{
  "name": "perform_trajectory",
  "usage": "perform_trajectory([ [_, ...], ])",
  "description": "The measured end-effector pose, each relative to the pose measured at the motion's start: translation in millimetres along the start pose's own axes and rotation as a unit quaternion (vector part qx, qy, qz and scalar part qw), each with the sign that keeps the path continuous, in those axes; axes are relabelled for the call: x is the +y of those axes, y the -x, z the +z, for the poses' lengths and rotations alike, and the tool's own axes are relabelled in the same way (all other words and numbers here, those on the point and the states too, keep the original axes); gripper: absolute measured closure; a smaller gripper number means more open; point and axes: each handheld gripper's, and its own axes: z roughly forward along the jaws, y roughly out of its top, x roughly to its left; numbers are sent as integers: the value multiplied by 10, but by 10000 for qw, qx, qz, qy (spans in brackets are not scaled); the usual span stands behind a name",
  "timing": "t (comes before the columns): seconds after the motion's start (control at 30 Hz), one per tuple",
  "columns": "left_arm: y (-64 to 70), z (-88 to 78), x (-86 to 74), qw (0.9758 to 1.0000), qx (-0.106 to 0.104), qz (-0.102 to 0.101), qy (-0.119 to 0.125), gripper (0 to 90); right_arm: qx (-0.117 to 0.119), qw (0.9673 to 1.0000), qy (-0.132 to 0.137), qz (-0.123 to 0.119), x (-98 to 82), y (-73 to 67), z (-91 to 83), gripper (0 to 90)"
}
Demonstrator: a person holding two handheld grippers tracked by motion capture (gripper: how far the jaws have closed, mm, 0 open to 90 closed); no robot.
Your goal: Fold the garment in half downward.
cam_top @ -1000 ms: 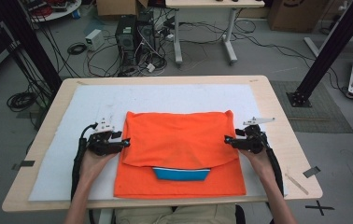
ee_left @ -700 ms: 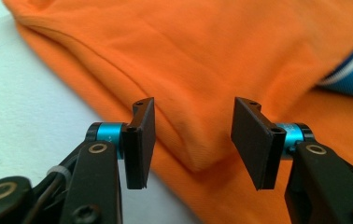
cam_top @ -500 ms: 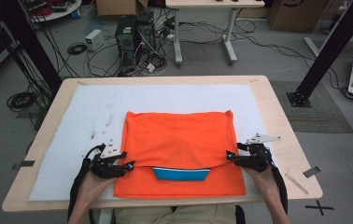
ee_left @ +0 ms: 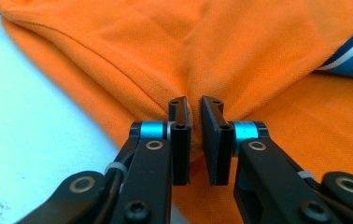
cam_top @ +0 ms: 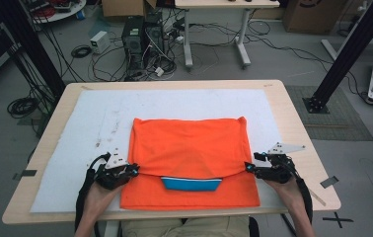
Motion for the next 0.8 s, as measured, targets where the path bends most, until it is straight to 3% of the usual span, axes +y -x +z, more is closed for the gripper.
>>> perform_trajectory([
  [0.1, -18, -9, -4, 9999, -63, -74, 52, 822, -18, 9995, -185, -260, 7, -70, 47, 486],
  [0.23, -33, -25, -6, 9998, -89, -107, 128, 821, -325, 9959, -589, -598, 10, -166, 141, 627],
  [0.4, -36, -18, -23, 9998, -106, -127, 135, 822, -423, 9954, -536, -675, 14, -190, 119, 824],
  [0.63, -46, -169, -5, 9989, -233, -164, 362, 827, -340, 9966, -435, -613, 26, -214, -13, 853],
  [0.8, 6, -259, -47, 9987, -298, -131, 387, 828, -104, 9981, -296, -534, -17, -248, -152, 854],
])
